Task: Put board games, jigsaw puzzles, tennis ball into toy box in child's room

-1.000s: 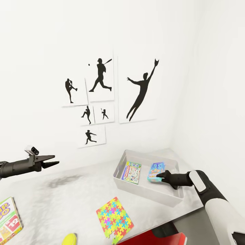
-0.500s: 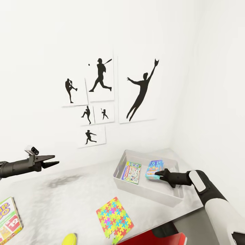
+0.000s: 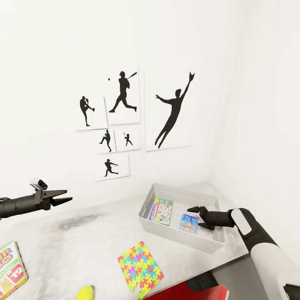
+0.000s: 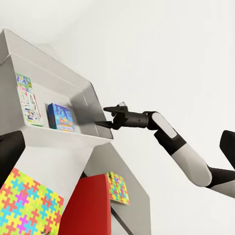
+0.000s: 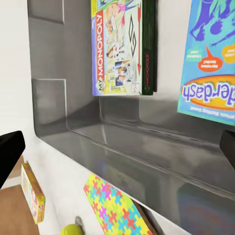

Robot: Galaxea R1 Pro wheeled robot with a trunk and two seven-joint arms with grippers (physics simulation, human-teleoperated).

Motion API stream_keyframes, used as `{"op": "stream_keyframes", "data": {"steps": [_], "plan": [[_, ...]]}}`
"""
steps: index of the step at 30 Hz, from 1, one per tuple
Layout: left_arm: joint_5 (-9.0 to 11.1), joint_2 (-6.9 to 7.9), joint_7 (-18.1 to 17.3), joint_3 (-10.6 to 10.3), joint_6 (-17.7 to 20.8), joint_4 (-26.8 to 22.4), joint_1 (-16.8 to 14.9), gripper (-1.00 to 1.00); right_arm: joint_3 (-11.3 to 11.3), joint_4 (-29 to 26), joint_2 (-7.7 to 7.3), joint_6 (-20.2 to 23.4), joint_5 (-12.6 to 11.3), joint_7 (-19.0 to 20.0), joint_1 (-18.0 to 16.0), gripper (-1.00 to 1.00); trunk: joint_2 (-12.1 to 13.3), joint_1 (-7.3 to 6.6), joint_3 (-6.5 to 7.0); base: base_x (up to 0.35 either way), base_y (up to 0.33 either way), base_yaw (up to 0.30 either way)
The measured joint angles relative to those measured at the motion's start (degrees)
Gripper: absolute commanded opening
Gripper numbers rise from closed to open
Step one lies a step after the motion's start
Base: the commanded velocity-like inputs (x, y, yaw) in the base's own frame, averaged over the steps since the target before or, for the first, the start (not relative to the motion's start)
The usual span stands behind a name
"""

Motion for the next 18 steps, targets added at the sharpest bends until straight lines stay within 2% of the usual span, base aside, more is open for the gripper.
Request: {"op": "stream_keyframes", "data": {"steps": [13,16,18], "plan": [[0.00,0.01,0.00,-0.02,0.00,0.00,-0.01,1.00,0.00,-0.64,-0.20,0.00,0.01,0.17,0.13,1.00,0.00,0.00,0.00,0.000,0.000,0.000],[0.00,0.01,0.00,0.02,0.00,0.00,0.00,1.00,-0.07,-3.21,-0.57,0.01,-0.34,1.30,0.56,1.00,0.00,0.00,0.00,0.000,0.000,0.000],[0.00,0.01,0.00,0.03,0.00,0.00,0.00,1.00,-0.18,-6.87,-0.80,0.01,-0.61,3.36,0.95,1.00,-0.01,0.00,0.00,0.000,0.000,0.000]]}}
